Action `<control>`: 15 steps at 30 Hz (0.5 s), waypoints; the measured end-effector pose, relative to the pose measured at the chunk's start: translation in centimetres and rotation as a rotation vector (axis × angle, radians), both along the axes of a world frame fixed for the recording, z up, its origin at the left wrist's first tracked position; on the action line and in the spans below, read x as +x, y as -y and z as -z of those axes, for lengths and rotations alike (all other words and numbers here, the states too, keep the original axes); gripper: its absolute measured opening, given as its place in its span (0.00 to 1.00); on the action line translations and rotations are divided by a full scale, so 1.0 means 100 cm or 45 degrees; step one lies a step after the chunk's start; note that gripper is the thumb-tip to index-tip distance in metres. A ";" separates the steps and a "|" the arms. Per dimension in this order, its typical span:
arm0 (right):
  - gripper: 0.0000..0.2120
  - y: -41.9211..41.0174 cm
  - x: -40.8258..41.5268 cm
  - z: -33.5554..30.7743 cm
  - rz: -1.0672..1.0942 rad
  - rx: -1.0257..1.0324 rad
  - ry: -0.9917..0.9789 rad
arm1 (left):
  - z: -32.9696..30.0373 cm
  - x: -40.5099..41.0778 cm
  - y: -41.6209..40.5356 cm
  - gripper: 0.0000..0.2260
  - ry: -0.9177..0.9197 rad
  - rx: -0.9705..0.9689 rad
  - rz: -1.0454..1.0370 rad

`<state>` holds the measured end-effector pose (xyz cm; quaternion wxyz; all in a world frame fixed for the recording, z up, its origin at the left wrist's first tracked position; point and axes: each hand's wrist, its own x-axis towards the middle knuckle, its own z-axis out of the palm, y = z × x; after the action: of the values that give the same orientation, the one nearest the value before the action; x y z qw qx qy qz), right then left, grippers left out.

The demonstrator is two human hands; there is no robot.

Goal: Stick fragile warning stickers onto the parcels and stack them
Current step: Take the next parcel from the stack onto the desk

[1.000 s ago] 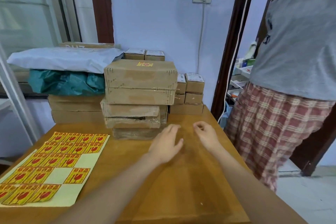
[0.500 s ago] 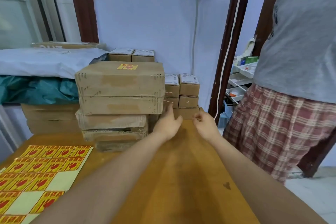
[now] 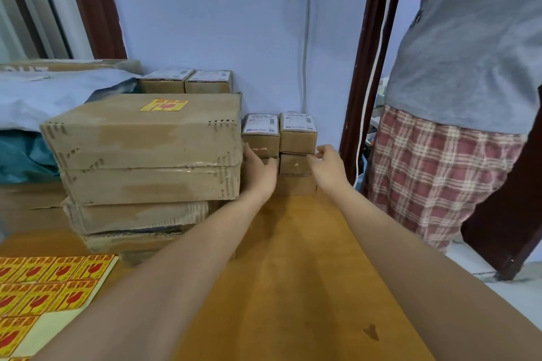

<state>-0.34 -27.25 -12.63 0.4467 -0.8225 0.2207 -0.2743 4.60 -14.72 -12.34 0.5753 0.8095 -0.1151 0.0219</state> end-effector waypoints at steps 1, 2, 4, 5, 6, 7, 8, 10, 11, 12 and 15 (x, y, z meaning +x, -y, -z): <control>0.20 0.003 0.004 -0.002 -0.007 0.027 0.006 | 0.002 0.004 0.002 0.31 -0.004 -0.001 -0.018; 0.23 0.005 0.009 -0.004 -0.009 0.054 0.010 | 0.004 0.008 0.004 0.32 -0.005 -0.002 -0.035; 0.28 0.009 0.018 -0.008 0.000 0.127 0.024 | 0.006 0.015 0.008 0.34 0.008 -0.028 -0.058; 0.29 0.010 0.022 -0.010 0.003 0.165 0.030 | 0.007 0.018 0.009 0.34 0.005 -0.051 -0.070; 0.30 0.012 0.026 -0.011 0.004 0.206 0.030 | 0.009 0.023 0.010 0.34 -0.011 -0.083 -0.082; 0.31 0.015 0.031 -0.012 0.002 0.250 0.030 | 0.010 0.028 0.011 0.35 -0.031 -0.109 -0.088; 0.33 0.018 0.035 -0.013 -0.003 0.306 0.028 | 0.011 0.032 0.013 0.35 -0.056 -0.131 -0.091; 0.35 0.023 0.041 -0.015 -0.008 0.408 0.024 | 0.016 0.040 0.016 0.37 -0.105 -0.164 -0.098; 0.35 0.025 0.042 -0.015 -0.014 0.452 0.019 | 0.017 0.042 0.018 0.38 -0.119 -0.197 -0.106; 0.35 0.027 0.044 -0.015 -0.032 0.495 0.011 | 0.015 0.041 0.019 0.39 -0.128 -0.230 -0.119; 0.34 0.033 0.048 -0.012 -0.095 0.570 0.013 | 0.007 0.035 0.019 0.36 -0.094 -0.275 -0.133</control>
<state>4.44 -30.53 -11.44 0.6290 -0.7091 0.2434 -0.2058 8.11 -16.63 -13.02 0.6610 0.7481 -0.0484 0.0344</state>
